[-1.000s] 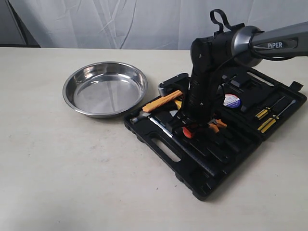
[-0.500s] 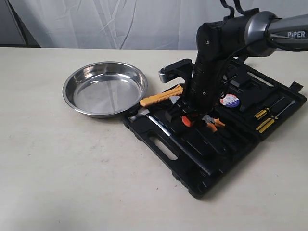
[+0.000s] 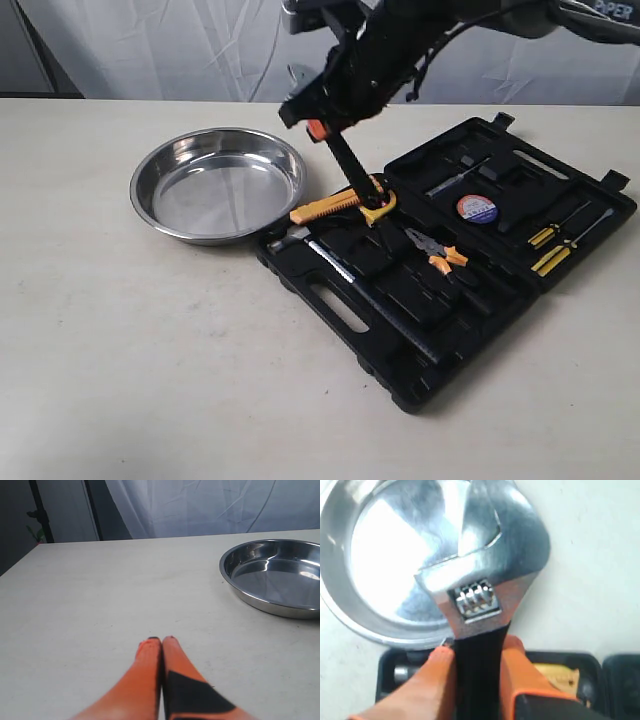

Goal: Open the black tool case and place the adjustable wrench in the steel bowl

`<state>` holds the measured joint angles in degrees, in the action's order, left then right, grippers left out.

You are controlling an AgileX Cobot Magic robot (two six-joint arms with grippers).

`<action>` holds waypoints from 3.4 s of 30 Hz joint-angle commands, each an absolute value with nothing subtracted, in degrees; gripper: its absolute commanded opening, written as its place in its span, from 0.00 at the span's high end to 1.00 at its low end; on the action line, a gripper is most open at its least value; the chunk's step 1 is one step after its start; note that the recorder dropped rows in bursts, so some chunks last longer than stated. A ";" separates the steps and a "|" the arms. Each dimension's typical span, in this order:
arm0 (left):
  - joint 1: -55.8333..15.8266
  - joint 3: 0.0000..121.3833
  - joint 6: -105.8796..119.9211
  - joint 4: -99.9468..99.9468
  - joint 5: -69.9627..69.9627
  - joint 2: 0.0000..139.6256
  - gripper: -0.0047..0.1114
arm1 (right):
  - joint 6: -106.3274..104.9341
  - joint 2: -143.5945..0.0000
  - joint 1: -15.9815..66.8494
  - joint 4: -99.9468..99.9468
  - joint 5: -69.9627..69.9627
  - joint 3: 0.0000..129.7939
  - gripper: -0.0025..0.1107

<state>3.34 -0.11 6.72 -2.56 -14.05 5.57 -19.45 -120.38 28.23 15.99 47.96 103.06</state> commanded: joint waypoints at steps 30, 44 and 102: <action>3.45 0.00 6.41 -2.23 -13.31 5.35 0.96 | -34.65 -148.80 32.74 34.08 42.97 132.30 0.93; 3.45 0.00 6.41 -2.23 -13.31 5.35 0.96 | -30.27 -144.61 32.63 31.45 47.84 132.30 0.79; 3.45 0.00 6.41 -2.23 -13.31 5.35 0.96 | 3.02 -42.65 27.67 -2.93 17.87 33.14 0.99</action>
